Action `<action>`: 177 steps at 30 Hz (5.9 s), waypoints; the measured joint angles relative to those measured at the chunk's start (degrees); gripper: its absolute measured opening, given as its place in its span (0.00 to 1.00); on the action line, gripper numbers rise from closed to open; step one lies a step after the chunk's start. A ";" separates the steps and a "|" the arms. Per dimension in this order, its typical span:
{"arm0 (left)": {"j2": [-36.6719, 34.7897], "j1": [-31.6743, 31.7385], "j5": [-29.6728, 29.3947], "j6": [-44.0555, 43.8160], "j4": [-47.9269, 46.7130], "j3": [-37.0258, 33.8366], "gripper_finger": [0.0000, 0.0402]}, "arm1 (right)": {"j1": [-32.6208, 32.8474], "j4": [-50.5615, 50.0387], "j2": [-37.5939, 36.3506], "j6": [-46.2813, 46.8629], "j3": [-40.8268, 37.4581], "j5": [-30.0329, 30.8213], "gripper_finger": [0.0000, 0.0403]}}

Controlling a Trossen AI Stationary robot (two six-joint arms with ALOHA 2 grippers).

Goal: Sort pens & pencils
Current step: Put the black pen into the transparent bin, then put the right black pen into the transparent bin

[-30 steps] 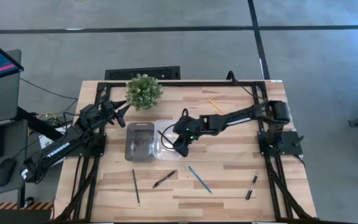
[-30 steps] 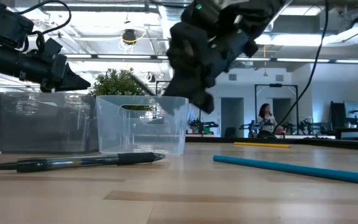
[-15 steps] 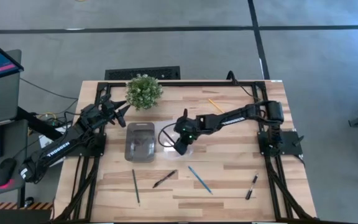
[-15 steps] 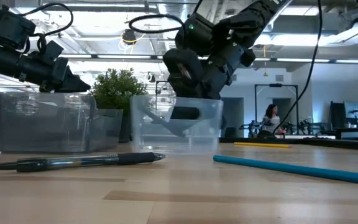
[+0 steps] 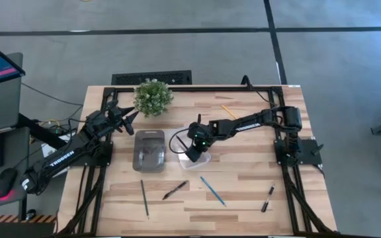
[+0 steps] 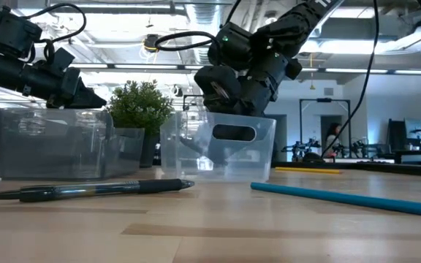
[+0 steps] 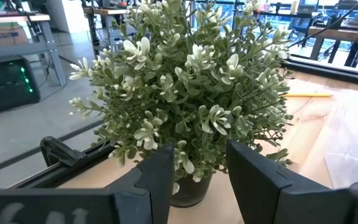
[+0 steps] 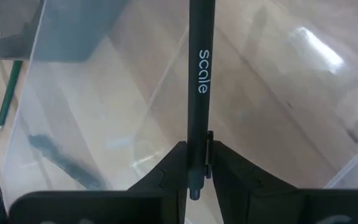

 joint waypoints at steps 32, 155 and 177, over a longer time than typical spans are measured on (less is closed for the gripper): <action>0.00 0.00 0.02 -0.01 0.00 0.01 0.34 | 0.07 1.38 -0.13 1.47 0.07 -3.26 0.44; -0.02 0.02 -0.15 -5.86 -0.04 0.02 0.34 | 56.90 -52.04 -10.64 96.54 -0.04 8.74 0.53; -0.02 0.00 -0.15 -6.38 -0.04 0.00 0.34 | 60.39 -46.48 -1.71 96.52 -0.02 8.62 0.53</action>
